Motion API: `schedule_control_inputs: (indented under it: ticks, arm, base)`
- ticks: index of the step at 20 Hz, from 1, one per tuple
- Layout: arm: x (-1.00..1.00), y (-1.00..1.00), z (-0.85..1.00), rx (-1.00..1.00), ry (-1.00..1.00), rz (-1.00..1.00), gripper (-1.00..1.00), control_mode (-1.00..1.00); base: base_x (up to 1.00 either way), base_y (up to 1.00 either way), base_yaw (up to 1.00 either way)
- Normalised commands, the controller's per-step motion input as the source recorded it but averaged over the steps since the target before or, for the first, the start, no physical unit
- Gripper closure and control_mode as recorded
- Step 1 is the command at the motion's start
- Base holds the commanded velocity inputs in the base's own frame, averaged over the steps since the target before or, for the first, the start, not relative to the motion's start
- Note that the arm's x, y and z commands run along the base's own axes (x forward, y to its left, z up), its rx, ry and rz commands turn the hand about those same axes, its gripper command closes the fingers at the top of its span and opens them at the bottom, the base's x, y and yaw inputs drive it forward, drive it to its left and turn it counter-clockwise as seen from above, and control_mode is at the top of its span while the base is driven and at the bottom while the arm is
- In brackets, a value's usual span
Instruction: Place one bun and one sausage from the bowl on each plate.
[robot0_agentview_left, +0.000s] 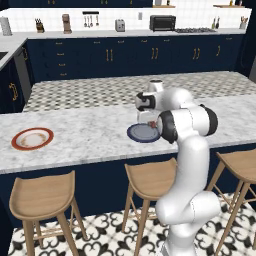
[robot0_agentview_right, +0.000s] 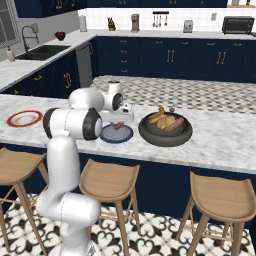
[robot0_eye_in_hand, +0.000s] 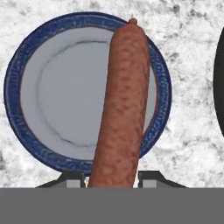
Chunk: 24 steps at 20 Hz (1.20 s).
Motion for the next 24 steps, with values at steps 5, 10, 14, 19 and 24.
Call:
schedule_control_inputs:
  ticks: [5, 10, 14, 19, 24]
  arm:
    - [0.36, 0.00, -0.49, 0.00, 0.00, 0.04, 1.00, -1.00]
    - [0.25, 0.00, -0.45, 0.00, 0.00, 0.02, 1.00, -1.00]
    - [0.10, 0.00, -0.32, 0.00, -0.01, 0.02, 1.00, -1.00]
    - [0.00, 0.00, 0.00, 0.00, 0.00, 0.00, 1.00, -1.00]
    - [0.00, 0.00, 0.00, 0.00, 0.00, 0.00, -1.00, -1.00]
  base:
    - [0.00, 0.00, 0.00]
    - [0.00, 0.00, 0.00]
    - [0.00, 0.00, 0.00]
    - [0.00, 0.00, 0.00]
    - [0.00, 0.00, 0.00]
